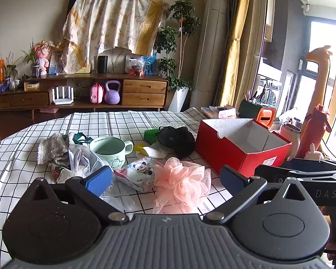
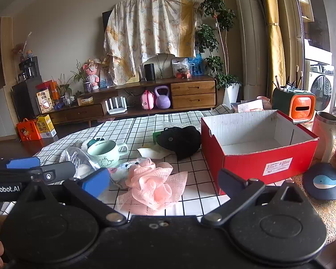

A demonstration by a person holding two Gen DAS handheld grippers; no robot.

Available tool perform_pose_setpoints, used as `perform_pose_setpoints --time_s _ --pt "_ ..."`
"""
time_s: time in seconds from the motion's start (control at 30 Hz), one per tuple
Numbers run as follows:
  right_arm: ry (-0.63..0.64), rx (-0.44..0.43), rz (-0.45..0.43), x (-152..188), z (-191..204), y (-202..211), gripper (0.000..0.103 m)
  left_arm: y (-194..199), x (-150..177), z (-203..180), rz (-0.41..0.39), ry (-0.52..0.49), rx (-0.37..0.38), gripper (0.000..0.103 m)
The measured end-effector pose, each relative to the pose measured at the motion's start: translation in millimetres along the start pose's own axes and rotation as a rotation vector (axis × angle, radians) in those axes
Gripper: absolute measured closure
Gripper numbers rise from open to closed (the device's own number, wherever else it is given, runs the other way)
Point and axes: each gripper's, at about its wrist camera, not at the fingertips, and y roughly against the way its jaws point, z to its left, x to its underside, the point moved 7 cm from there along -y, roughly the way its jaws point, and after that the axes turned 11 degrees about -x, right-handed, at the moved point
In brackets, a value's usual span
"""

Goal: Organize soft objects
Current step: 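Move both tools toward the clear plastic bag and pink bath puff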

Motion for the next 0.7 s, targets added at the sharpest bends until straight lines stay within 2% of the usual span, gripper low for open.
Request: perform_pose_setpoints --time_s 0.7 --pt "0.01 -0.003 -0.001 1.0 9.3 2.0 0.0 5.3 0.3 5.4 -0.004 0.016 -0.01 0.0"
